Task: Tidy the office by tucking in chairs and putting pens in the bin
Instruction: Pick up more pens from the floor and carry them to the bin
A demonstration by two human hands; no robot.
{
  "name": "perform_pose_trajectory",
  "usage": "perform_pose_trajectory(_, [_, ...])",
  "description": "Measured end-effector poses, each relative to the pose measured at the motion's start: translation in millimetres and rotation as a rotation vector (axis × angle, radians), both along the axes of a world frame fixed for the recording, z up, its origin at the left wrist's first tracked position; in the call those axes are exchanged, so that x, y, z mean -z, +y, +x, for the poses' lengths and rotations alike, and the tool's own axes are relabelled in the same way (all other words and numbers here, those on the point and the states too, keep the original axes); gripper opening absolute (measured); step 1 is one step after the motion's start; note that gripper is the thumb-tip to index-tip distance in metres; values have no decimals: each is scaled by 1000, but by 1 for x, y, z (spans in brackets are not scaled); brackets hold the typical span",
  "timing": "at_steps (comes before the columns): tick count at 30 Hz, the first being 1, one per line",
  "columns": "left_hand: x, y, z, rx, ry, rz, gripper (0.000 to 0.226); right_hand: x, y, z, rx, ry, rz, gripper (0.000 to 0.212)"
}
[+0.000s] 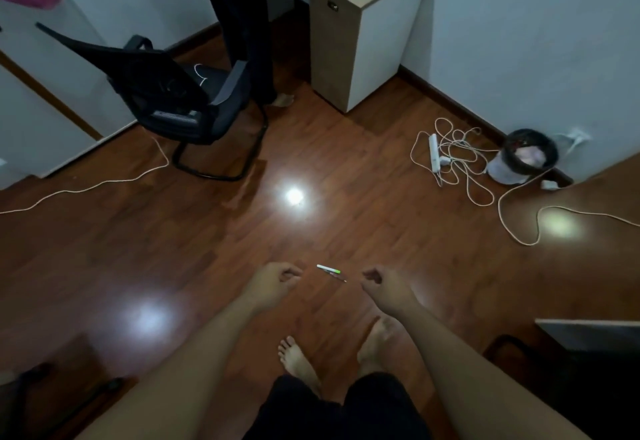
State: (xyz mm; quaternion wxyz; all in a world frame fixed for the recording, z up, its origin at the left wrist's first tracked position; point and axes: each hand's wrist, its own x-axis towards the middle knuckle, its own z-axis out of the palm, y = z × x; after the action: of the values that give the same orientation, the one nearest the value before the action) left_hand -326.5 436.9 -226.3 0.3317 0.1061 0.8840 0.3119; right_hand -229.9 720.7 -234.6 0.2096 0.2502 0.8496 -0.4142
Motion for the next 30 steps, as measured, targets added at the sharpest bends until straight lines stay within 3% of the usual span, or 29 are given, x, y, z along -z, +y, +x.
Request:
perform_pose_trajectory(10, [31,60,-51,-150,-70,-53,16,35,68,-66,-97,-135,-53,23])
perform_pose_trajectory(18, [95,107,-83,-245,-126,-109,20,100,122,-128,-214,-204,-60,31])
perform_pose_trajectory(25, [217,131,-115,-193,-160,-162,23,249,131,-155,-196,-219,-72,31])
perform_pose_trajectory(30, [368,137,-141,-196,-187,-159,20,430,125,-158,-238,-269,-53,32])
